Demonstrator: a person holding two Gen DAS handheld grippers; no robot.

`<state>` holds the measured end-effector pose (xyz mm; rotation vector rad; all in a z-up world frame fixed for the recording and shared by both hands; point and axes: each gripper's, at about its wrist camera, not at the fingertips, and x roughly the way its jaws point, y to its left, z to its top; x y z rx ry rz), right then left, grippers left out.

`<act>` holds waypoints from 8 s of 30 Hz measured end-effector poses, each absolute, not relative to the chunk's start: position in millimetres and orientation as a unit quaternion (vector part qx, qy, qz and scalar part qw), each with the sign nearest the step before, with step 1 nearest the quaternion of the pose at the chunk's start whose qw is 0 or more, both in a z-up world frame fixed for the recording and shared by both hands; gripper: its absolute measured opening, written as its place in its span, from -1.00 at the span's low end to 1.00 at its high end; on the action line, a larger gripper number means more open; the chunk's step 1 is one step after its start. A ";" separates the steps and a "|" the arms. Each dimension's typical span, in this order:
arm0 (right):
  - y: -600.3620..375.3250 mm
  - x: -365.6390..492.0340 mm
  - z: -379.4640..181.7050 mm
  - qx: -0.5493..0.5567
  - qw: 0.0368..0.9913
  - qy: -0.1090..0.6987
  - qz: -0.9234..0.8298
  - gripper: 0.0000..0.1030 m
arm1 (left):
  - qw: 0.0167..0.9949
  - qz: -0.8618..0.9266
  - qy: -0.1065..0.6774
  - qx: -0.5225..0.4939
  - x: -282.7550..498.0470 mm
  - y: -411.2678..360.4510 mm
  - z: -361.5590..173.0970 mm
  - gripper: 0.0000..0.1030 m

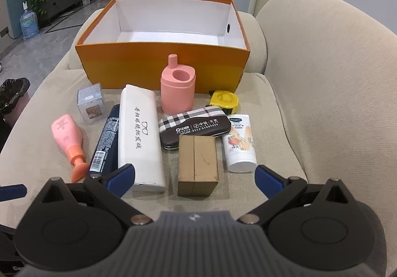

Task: Organize rigid objects
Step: 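Grasp the anime card with the left tool while the right tool grasps the wooden block, then carry the card and wooden block into the shoebox and release both, then withdraw both tools from the box back toward the remaining items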

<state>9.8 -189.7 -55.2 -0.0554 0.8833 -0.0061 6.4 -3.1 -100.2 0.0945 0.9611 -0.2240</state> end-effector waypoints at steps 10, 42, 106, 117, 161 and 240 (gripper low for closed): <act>-188.9 24.8 -71.1 -0.042 0.898 0.439 -0.004 0.96 | 0.869 -0.118 0.476 0.072 14.0 -13.4 -117.9 1.00; -188.3 60.6 -94.8 -0.018 0.894 0.445 0.045 0.48 | 0.864 -0.220 0.436 0.124 23.2 -2.2 -144.7 1.00; -202.1 86.4 2.2 0.019 0.923 0.373 0.094 -0.12 | 0.923 -0.149 0.347 0.075 127.0 2.9 14.9 0.32; -207.4 154.3 29.9 0.022 0.929 0.355 0.098 -0.12 | 0.924 -0.146 0.340 0.093 215.4 -19.7 23.7 0.32; -189.0 287.1 -82.4 0.122 0.858 0.485 0.116 -0.12 | 0.861 -0.089 0.421 0.270 289.8 -82.5 -74.0 0.30; -245.9 155.5 -2.3 0.016 0.892 0.449 0.045 -0.09 | 0.908 -0.043 0.411 0.073 134.1 23.0 -4.4 0.40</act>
